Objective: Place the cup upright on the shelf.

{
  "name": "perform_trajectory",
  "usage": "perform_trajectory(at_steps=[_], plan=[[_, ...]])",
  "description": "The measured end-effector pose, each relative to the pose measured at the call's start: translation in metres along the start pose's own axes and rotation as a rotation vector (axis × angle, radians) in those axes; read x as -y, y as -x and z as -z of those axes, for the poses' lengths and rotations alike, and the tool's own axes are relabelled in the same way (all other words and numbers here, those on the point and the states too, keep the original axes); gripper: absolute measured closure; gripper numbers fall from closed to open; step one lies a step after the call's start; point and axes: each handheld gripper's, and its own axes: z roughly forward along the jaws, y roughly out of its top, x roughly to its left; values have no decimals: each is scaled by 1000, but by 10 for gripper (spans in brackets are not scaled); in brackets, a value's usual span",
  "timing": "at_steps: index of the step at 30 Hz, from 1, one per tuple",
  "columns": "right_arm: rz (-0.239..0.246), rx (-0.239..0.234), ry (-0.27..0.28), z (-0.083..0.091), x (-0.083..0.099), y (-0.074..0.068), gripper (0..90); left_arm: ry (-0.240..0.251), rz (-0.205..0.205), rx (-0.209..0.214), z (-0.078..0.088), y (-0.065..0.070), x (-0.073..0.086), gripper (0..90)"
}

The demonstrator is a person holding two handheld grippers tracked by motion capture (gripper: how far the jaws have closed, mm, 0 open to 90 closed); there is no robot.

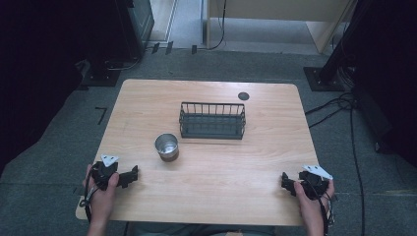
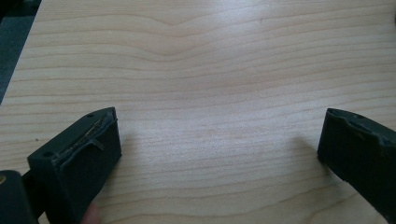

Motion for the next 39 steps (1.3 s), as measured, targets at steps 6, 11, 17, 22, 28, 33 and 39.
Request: perform_trajectory(at_steps=[6, 11, 17, 22, 28, 33, 39], plan=[[3, -7, 0, 0, -1, 0, 0, -1, 0, 0, 0, 0, 0, 0], [-18, -18, 0, 1, -4, -7, 0, -1, 0, 0, 0, 0, 0, 0], [18, -53, 30, 8, -17, -23, 0, -1, 0, 0, 0, 0, 0, 0], [56, -92, 56, 12, -31, -43, 0, -1, 0, 0, 0, 0, 0, 0], [104, -159, 74, 11, -49, -75, 0, -1, 0, 0, 0, 0, 0, 0], [136, -205, 86, 10, -62, -101, 0, -1, 0, 0, 0, 0, 0, 0], [175, -256, 95, 8, -73, -132, 0, -1, 0, 0, 0, 0, 0, 0]])
